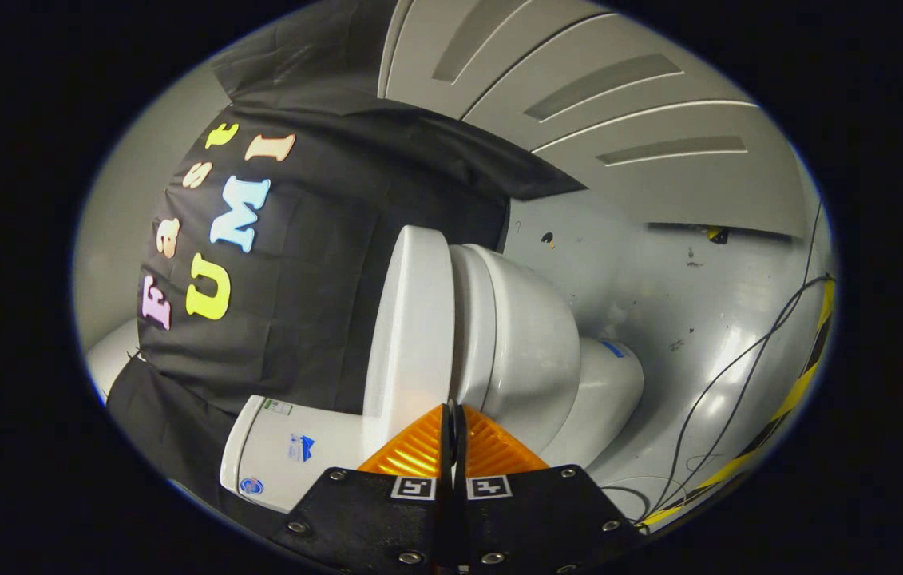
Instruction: Open the toilet lid.
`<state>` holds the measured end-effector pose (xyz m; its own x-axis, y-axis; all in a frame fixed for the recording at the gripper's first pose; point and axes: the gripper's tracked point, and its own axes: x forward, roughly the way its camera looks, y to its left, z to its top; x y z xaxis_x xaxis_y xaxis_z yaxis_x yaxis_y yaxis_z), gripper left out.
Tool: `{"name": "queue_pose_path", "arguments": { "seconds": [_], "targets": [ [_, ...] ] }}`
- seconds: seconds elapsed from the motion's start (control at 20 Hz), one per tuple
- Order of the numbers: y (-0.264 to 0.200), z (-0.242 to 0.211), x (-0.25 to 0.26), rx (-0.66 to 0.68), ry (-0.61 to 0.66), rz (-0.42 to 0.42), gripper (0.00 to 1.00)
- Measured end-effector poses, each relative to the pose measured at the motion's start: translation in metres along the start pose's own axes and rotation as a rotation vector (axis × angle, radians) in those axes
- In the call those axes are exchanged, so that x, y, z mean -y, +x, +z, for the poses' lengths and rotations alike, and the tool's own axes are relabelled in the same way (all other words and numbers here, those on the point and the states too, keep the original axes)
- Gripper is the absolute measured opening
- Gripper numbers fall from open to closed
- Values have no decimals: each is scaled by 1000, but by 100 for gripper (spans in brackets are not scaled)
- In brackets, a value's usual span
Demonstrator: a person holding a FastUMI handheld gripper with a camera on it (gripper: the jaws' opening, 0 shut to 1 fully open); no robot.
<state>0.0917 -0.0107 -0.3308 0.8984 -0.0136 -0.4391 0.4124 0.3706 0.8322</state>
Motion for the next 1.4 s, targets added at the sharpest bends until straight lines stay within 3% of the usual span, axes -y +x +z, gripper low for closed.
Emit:
{"name": "queue_pose_path", "arguments": {
  "seconds": [0.5, 0.8, 0.95, 1.4],
  "targets": [
    [-26, 17, -65, 45, -152, 30, 0],
    [-48, 13, -145, 54, -346, 71, 0],
    [-50, 6, -169, 66, -465, 51, 0],
    [-56, -3, -189, 68, -462, 42, 0]
  ]
}}
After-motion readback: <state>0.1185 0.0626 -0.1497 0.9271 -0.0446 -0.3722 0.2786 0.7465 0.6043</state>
